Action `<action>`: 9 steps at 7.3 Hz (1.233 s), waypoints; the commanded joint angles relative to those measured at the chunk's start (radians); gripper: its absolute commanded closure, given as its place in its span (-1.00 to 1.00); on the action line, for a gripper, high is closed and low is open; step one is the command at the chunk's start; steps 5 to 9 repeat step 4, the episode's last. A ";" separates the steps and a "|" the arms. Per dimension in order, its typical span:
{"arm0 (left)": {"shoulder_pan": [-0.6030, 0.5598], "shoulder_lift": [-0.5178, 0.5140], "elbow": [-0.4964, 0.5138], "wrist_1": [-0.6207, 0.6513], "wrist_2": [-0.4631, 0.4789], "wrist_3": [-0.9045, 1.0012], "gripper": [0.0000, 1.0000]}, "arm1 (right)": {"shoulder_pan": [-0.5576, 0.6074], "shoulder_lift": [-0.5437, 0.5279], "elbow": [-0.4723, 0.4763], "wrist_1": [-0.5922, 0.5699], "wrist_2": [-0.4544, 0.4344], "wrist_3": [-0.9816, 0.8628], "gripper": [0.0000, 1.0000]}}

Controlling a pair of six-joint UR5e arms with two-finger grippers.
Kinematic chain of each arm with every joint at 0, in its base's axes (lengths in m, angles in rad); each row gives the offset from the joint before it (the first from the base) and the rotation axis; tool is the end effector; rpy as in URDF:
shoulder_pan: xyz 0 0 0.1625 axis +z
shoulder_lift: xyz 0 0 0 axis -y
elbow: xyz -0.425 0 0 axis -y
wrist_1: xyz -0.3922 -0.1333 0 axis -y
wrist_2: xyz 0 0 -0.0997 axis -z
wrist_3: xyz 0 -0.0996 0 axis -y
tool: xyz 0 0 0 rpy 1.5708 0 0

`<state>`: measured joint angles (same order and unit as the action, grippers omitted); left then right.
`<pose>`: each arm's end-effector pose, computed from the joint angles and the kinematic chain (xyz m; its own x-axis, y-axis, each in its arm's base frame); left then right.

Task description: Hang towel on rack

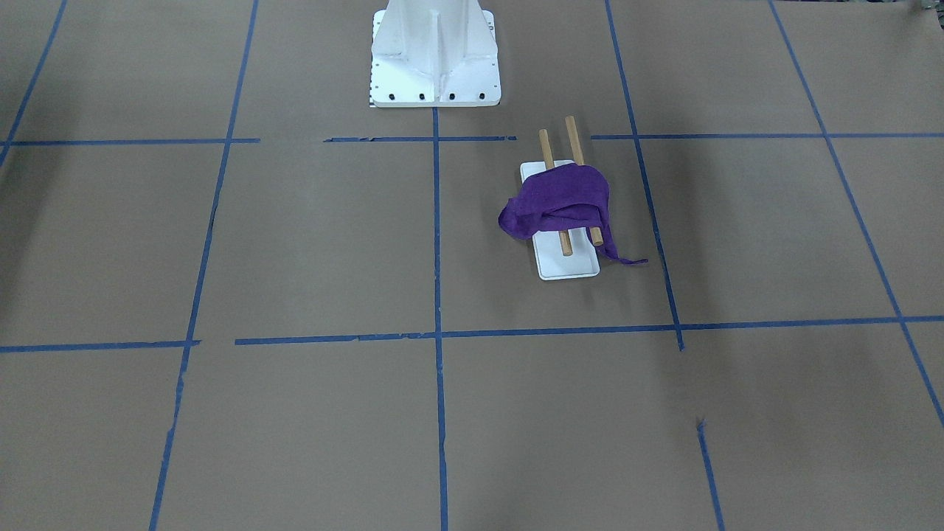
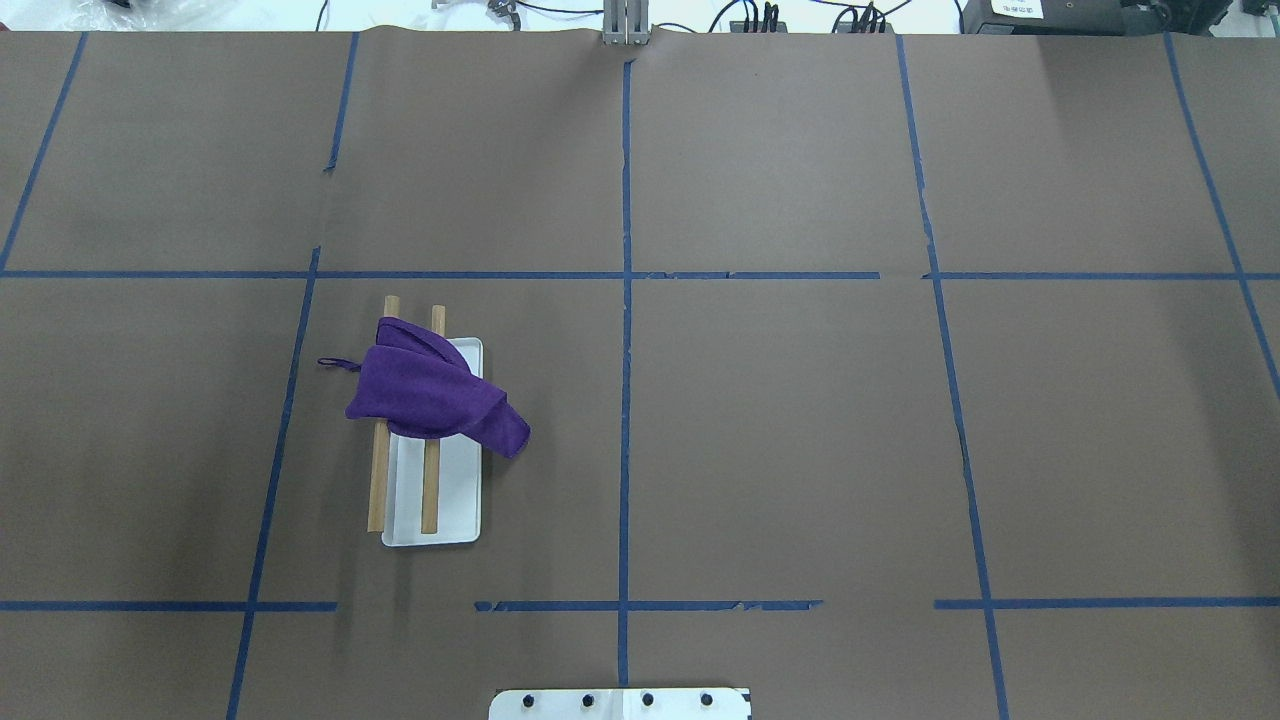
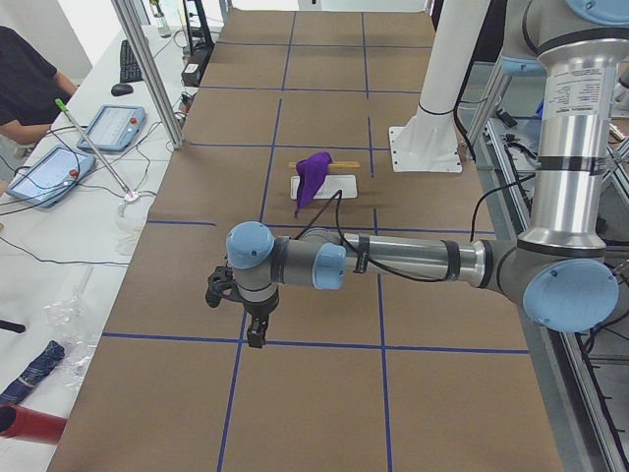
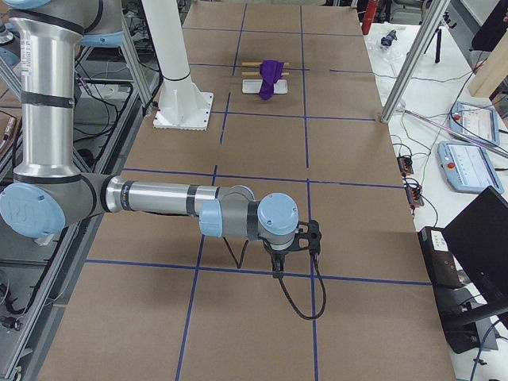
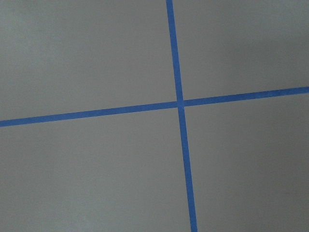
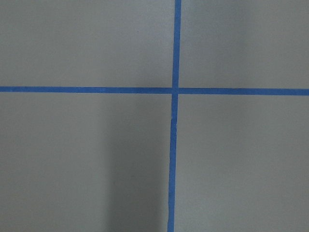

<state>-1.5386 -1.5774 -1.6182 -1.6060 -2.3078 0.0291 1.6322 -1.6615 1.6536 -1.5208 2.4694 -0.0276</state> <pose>-0.0502 -0.5022 0.6309 0.7369 0.1126 -0.6665 -0.0535 0.9927 0.1085 0.0832 -0.4517 0.6466 0.6250 -0.0222 0.7803 -0.0441 0.9970 0.0636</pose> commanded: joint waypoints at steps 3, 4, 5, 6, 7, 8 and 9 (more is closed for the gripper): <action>-0.002 -0.006 -0.003 0.001 0.001 -0.002 -1.00 | 0.000 0.000 -0.003 0.001 -0.001 0.000 -1.00; -0.002 -0.007 -0.003 0.001 -0.001 -0.002 -1.00 | 0.000 0.000 -0.008 0.001 -0.001 0.000 -1.00; -0.002 -0.007 -0.003 0.001 -0.001 -0.002 -1.00 | 0.000 0.000 -0.008 0.001 -0.001 0.000 -1.00; -0.002 -0.007 -0.003 0.001 -0.001 -0.002 -1.00 | 0.000 0.000 -0.008 0.001 -0.001 0.000 -1.00; -0.002 -0.007 -0.003 0.001 -0.001 -0.002 -1.00 | 0.000 0.000 -0.008 0.001 -0.001 0.000 -1.00; -0.002 -0.007 -0.003 0.001 -0.001 -0.002 -1.00 | 0.000 0.000 -0.008 0.001 -0.001 0.000 -1.00; -0.002 -0.007 -0.003 0.001 -0.001 -0.002 -1.00 | 0.000 0.000 -0.008 0.001 -0.001 0.000 -1.00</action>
